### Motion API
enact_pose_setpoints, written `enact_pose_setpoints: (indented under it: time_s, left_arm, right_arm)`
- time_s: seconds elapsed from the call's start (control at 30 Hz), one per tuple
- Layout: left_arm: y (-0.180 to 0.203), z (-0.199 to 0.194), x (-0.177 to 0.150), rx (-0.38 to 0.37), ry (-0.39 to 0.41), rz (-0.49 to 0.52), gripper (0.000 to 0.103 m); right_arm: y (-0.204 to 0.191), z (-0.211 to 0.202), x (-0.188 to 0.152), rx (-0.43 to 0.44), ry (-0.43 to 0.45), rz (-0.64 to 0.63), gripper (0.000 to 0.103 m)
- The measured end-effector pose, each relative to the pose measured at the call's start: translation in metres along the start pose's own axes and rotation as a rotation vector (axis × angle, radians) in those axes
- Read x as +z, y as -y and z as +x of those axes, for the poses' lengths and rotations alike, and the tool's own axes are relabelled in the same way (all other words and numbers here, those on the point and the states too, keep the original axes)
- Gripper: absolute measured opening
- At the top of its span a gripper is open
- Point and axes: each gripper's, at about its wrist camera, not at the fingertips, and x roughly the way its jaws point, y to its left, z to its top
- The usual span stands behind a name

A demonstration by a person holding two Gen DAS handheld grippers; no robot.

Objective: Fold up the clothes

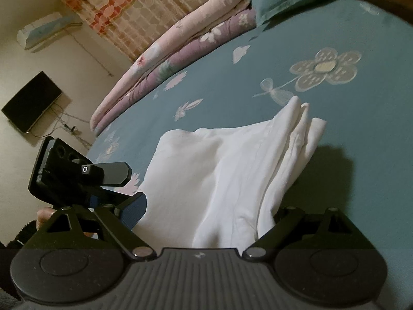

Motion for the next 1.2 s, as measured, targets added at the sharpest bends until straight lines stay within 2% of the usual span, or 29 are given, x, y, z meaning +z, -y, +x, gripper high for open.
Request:
enact_pose_setpoints:
  time_s: [0.23, 0.53, 0.7, 0.87, 1.13, 1.2]
  left_arm:
    - [0.028, 0.058, 0.017, -0.066, -0.045, 0.019, 0.101]
    - [0.058, 0.149, 0.042, -0.136, -0.088, 0.037, 0.101]
    - [0.066, 0.19, 0.053, -0.148, -0.077, 0.013, 0.101]
    - [0.064, 0.216, 0.047, -0.147, -0.101, -0.014, 0.101]
    - [0.057, 0.195, 0.04, -0.001, -0.141, 0.108, 0.101]
    - [0.056, 0.189, 0.038, 0.036, -0.15, 0.138, 0.101]
  right_arm:
    - [0.029, -0.04, 0.024, -0.103, 0.056, -0.025, 0.093]
    - [0.086, -0.08, 0.052, -0.231, 0.13, -0.059, 0.093]
    - [0.12, -0.087, 0.069, -0.287, 0.149, -0.07, 0.093]
    - [0.15, -0.085, 0.076, -0.354, 0.127, -0.078, 0.093]
    - [0.184, -0.079, 0.065, -0.403, 0.121, -0.025, 0.093]
    - [0.187, -0.081, 0.06, -0.456, 0.114, -0.028, 0.093]
